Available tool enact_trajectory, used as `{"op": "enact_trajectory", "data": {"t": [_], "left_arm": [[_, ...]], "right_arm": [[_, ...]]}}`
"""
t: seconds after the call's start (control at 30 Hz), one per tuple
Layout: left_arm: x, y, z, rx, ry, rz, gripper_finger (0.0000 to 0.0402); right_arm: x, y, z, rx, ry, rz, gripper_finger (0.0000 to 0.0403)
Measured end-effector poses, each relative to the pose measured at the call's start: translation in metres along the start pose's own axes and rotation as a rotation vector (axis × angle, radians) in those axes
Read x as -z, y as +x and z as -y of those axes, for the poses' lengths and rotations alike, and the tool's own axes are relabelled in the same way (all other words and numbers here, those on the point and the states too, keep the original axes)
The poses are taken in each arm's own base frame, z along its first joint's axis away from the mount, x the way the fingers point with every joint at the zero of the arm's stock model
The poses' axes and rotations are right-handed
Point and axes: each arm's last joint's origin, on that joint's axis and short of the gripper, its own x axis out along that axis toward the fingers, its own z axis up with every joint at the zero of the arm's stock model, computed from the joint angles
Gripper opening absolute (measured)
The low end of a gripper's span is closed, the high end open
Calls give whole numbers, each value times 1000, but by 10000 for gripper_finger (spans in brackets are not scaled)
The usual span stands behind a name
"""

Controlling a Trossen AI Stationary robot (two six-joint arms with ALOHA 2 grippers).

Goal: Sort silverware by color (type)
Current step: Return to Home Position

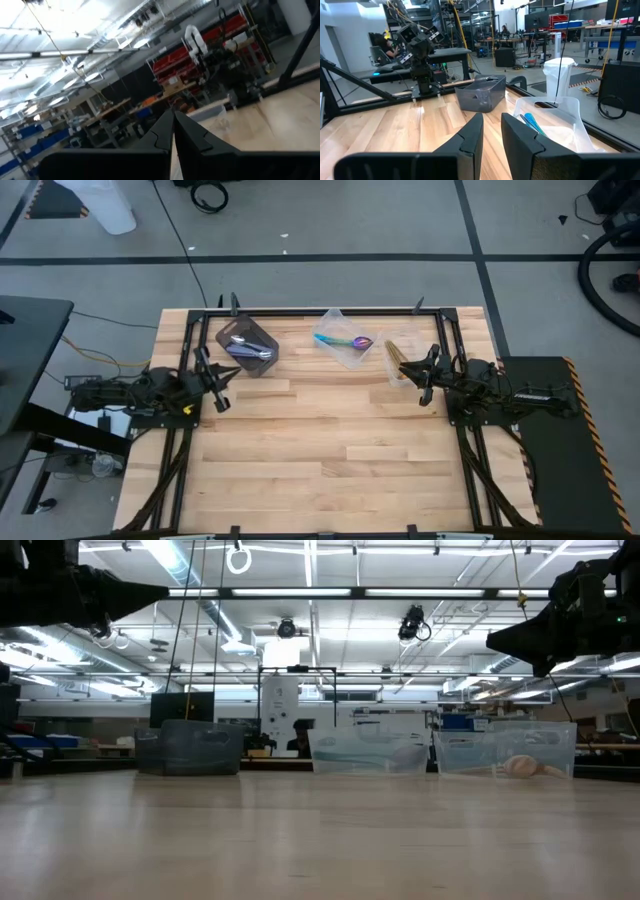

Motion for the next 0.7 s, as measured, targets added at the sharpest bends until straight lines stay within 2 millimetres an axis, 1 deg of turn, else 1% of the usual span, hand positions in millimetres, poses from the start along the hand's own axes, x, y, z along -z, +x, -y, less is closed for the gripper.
{"op": "enact_trajectory", "data": {"t": [0.07, 0.23, 0.3, 0.7], "left_arm": [[2, 0, 0, 1, -8, -18, 23], [2, 0, 0, -1, -171, -20, 23], [2, 0, 0, -1, -202, -19, 23], [2, 0, 0, -1, -212, -20, 23]], "right_arm": [[0, 0, 0, 0, 0, 0, 79], [0, 0, 0, 0, 0, 2, 79], [-1, 0, 0, -1, 1, 5, 79], [-1, 0, 0, -1, 1, 7, 79]]}}
